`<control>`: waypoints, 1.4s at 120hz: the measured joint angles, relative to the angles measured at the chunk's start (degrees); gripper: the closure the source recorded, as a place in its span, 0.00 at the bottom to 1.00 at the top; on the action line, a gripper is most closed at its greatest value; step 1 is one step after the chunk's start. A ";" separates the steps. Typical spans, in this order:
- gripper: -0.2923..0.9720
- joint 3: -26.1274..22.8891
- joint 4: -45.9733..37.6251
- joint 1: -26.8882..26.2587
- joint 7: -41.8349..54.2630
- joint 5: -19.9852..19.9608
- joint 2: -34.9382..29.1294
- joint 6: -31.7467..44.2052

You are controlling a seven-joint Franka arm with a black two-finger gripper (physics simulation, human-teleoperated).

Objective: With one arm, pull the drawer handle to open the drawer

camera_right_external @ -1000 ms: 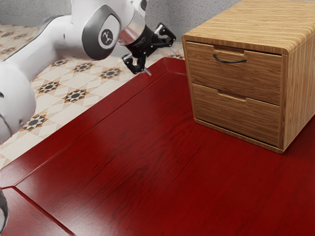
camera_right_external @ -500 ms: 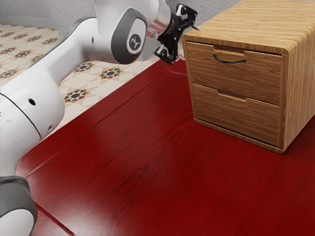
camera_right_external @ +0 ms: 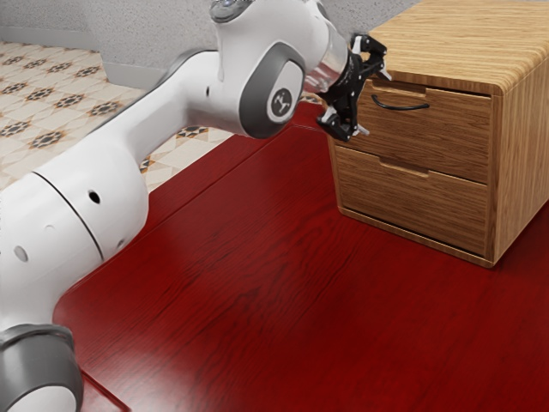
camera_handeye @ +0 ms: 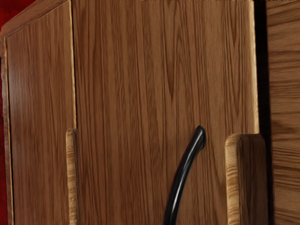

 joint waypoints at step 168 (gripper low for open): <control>0.76 1.99 -11.05 -3.11 -9.28 0.81 -8.73 -7.42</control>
